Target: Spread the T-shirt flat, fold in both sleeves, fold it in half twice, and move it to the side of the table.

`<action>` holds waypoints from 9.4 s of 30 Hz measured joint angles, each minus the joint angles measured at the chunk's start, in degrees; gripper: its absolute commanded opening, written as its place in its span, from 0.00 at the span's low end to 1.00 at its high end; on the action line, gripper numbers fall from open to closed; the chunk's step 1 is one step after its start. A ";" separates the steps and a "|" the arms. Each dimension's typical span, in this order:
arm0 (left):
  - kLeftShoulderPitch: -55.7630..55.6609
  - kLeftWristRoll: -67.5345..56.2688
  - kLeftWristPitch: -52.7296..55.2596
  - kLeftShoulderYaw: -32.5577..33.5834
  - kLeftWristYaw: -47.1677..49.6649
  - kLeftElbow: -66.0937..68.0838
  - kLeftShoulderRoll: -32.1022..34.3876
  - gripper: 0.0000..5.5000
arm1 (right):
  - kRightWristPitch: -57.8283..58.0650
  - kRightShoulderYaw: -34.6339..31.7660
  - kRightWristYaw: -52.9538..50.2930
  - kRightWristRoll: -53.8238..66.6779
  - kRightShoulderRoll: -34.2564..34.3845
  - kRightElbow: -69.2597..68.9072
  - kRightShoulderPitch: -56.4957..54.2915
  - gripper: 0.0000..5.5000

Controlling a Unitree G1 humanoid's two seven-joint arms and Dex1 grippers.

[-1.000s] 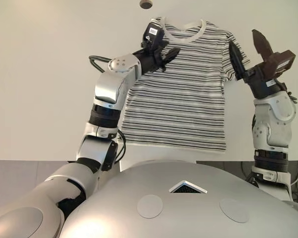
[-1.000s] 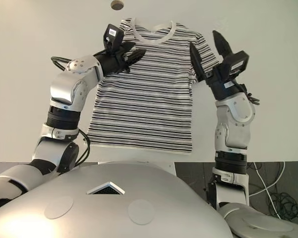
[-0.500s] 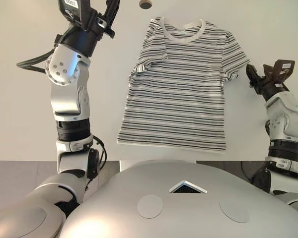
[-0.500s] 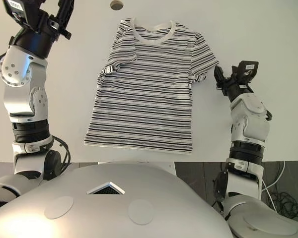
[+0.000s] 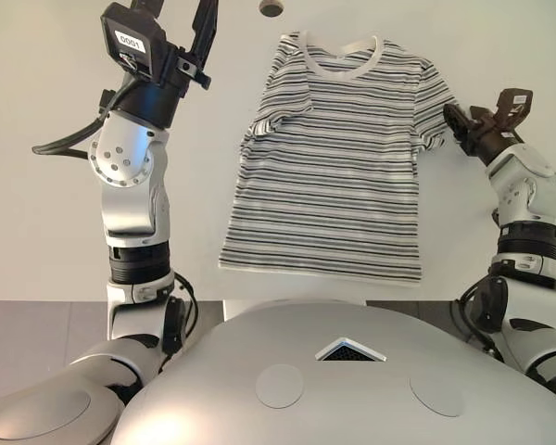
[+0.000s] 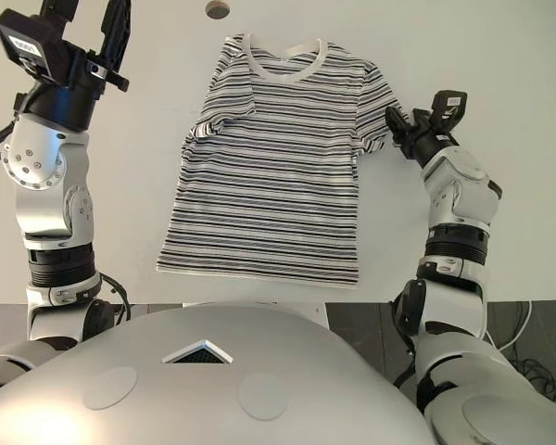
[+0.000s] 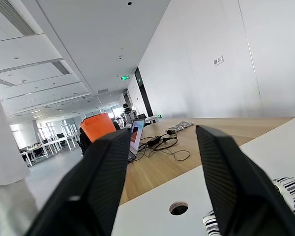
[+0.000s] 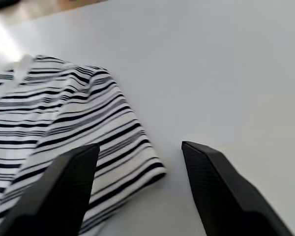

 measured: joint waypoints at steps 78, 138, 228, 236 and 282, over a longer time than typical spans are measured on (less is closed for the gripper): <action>41.37 44.25 -67.39 7.57 -3.83 13.25 39.63 0.56 | -44.74 -3.50 36.13 -29.69 -29.49 -48.49 63.17 0.31; 45.56 -7.95 -42.60 -10.04 -17.70 -2.17 63.86 0.00 | -42.09 -1.52 37.85 -13.13 -31.27 -56.66 58.92 0.00; -6.56 37.44 -33.12 -10.66 44.48 26.09 2.59 0.60 | -56.44 53.74 10.45 -65.29 -8.60 43.32 -41.34 0.24; -6.51 35.64 -29.94 -9.32 42.39 26.29 1.77 0.60 | -56.91 52.80 36.29 -52.10 -23.74 9.27 -27.41 0.24; 41.79 47.27 -56.77 -3.54 14.75 10.19 42.05 0.80 | -38.88 3.97 28.08 -27.19 -22.30 -36.88 37.03 0.49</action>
